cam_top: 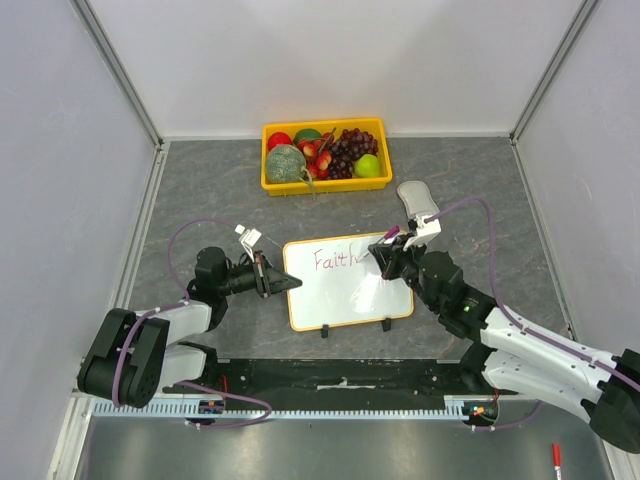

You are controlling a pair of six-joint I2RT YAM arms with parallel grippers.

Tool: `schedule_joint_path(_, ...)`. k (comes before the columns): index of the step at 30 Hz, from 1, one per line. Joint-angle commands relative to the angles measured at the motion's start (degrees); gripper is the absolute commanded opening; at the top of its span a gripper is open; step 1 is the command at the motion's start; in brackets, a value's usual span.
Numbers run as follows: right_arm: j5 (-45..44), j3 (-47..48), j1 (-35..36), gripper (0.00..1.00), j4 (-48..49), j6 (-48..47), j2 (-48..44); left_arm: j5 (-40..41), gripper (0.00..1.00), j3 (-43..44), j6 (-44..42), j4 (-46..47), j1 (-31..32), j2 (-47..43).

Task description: Write a sentence on the whiteboard

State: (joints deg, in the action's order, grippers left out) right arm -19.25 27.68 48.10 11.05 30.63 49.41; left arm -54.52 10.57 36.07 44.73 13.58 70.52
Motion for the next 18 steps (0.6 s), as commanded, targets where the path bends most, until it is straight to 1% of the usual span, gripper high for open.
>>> schedule_joint_path(1,0.26,-1.23,-0.28,0.0,-0.94,0.39,-0.63,4.51,0.02,0.59,-4.52,-0.52,-0.14,0.76)
schedule_joint_path(8,0.52,-1.32,-0.28,0.0,-0.94,0.48,-1.59,4.51,0.02,0.59,-4.52,-0.52,0.04,0.76)
schedule_joint_path(18,2.28,3.16,-0.28,0.0,-2.96,1.18,-6.87,4.51,0.02,0.59,-4.61,-0.52,-0.14,0.67)
